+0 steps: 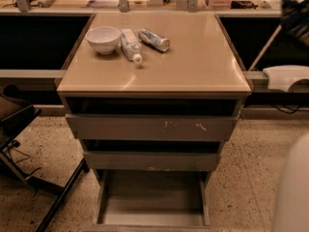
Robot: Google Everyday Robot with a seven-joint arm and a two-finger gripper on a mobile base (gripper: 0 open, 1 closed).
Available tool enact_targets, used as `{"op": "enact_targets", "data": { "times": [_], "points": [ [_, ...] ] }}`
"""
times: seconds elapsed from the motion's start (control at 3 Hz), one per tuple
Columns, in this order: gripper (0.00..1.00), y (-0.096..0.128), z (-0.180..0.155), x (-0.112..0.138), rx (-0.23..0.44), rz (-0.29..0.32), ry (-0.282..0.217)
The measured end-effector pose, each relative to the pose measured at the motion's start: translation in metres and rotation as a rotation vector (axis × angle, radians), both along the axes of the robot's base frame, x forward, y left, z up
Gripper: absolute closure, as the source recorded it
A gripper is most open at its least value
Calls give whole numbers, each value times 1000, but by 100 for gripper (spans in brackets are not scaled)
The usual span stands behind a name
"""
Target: Place blue chip bag into bottom drawer
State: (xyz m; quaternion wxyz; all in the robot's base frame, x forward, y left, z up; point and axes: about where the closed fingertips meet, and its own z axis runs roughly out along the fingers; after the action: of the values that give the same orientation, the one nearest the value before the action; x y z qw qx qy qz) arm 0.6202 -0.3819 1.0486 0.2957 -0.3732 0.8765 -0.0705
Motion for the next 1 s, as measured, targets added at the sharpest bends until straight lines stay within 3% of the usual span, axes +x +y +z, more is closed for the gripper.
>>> {"op": "enact_targets", "data": {
  "times": [0.33,0.67,1.0],
  "points": [
    [100,-60,59,-96,-5,-165,-53],
    [100,-97,92,-159,-59,-251,-143],
    [100,-95,104,-177,-81,-258,-182]
  ]
}}
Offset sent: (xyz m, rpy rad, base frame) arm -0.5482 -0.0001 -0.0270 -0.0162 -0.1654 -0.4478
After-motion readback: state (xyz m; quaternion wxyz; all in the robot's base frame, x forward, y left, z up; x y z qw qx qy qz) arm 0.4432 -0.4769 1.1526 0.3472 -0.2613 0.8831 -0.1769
